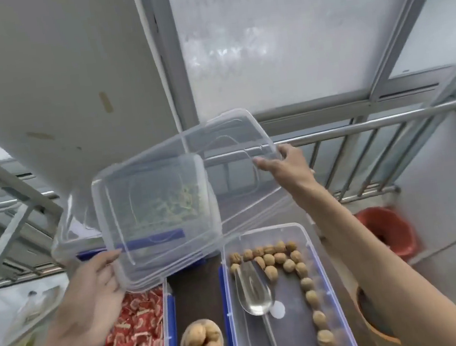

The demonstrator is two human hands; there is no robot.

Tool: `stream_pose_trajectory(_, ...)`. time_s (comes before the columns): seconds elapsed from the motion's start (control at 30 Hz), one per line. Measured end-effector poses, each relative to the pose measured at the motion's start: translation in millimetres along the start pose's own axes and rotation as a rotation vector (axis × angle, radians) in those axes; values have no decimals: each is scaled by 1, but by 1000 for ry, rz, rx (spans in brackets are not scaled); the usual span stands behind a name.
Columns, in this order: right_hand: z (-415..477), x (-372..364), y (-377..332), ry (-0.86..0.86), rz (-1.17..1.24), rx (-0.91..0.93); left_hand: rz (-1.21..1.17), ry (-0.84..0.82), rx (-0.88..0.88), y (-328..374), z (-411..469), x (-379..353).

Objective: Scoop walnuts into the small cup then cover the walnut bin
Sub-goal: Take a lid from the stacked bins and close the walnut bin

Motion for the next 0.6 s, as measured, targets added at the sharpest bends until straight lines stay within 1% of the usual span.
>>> stream_pose_trajectory(0.07,7,31,8,7,-61,38,-168,-27,121,-35,-38,-12)
stream_pose_trajectory(0.13,13,57,17,5,-147,60,-212,65,265,-85,-67,-9)
stream_pose_trajectory(0.17,14,67,19,6,-188,78,-226,69,366,-108,-85,-15)
stream_pose_trajectory(0.23,16,76,25,-17,-310,105,-321,-12,619,-150,-129,-34)
stream_pose_trajectory(0.3,13,68,39,-84,-524,99,-478,-67,898,-194,-170,-47)
stream_pose_trajectory(0.37,8,45,54,-149,-709,132,-631,-73,1090,-226,-204,-62)
stream_pose_trajectory(0.43,4,21,73,-195,-772,141,-712,-13,1151,-257,-218,-73)
stream_pose_trajectory(0.5,3,2,94,-207,-782,127,-664,39,1136,-292,-224,-78)
stream_pose_trajectory(0.6,5,-22,123,-209,-823,118,-593,41,1070,-327,-222,-84)
Point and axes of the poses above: each hand's wrist, its own z-axis towards the middle knuckle, its own x-axis out of the back of the hand, y = z × x, the point moved 8 cm from there along z, towards the middle knuckle, and after that the axes turned 9 degrees about -x, right-handed, at the moved point
